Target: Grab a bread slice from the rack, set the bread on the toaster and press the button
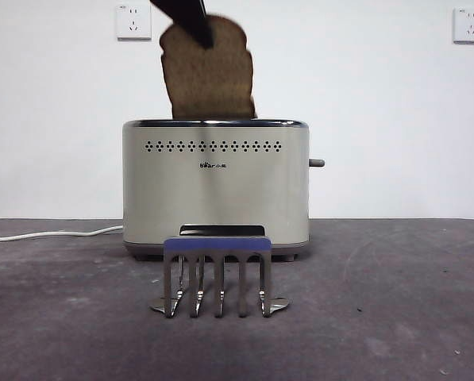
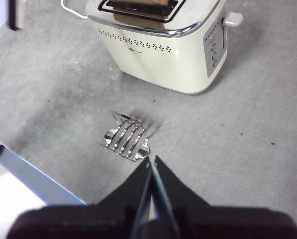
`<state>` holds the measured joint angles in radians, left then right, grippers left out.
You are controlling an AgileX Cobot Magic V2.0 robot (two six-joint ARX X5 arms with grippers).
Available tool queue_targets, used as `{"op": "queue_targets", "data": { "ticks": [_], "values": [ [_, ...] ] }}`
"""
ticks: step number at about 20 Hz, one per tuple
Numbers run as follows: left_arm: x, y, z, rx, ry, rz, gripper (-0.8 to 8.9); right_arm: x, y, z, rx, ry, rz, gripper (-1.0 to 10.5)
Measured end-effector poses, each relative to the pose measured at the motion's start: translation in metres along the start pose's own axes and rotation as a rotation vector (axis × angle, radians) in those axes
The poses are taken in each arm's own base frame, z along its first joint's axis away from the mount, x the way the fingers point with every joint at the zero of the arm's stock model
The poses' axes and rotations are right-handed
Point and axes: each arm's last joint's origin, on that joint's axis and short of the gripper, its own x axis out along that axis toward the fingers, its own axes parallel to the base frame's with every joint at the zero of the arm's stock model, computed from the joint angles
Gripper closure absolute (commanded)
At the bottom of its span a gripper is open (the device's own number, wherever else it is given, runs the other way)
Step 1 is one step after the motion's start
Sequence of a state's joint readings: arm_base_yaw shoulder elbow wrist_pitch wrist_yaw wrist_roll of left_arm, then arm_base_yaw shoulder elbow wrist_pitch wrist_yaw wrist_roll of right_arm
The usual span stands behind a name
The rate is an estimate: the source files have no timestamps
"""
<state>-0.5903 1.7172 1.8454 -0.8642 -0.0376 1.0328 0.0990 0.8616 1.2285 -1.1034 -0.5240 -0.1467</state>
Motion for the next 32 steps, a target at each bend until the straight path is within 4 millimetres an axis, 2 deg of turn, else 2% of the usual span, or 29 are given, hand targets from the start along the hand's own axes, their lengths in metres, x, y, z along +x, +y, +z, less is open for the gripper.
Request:
{"op": "queue_targets", "data": {
  "ticks": [3, 12, 18, 21, 22, 28, 30, 32],
  "values": [
    [0.009, 0.001, -0.004, -0.004, 0.009, -0.019, 8.23, 0.0, 0.0, 0.0, 0.001, 0.002, 0.0, 9.6],
    [0.013, 0.011, -0.016, -0.036, -0.047, -0.018, 8.23, 0.001, 0.0, 0.0, -0.002, 0.002, 0.0, 9.6],
    [0.029, 0.014, -0.015, -0.034, -0.059, 0.0, 8.06, 0.005, -0.003, 0.002, 0.007, 0.017, 0.003, 9.6],
    [0.033, 0.021, -0.014, -0.037, -0.069, 0.068, 5.97, 0.007, -0.005, 0.003, 0.011, 0.026, 0.004, 9.6],
    [0.033, 0.025, -0.012, -0.046, -0.083, 0.105, 5.55, 0.008, -0.005, 0.003, 0.009, 0.029, 0.004, 9.6],
    [0.054, 0.02, -0.015, -0.067, -0.058, 0.066, 5.45, 0.013, -0.008, 0.004, 0.005, 0.045, 0.007, 9.6],
    [0.053, 0.023, -0.014, -0.074, -0.065, 0.099, 4.47, 0.016, -0.01, 0.006, 0.003, 0.045, 0.007, 9.6],
    [0.053, 0.026, -0.013, -0.088, -0.074, 0.134, 4.5, 0.021, -0.013, 0.009, 0.003, 0.046, 0.007, 9.6]
  ]
}}
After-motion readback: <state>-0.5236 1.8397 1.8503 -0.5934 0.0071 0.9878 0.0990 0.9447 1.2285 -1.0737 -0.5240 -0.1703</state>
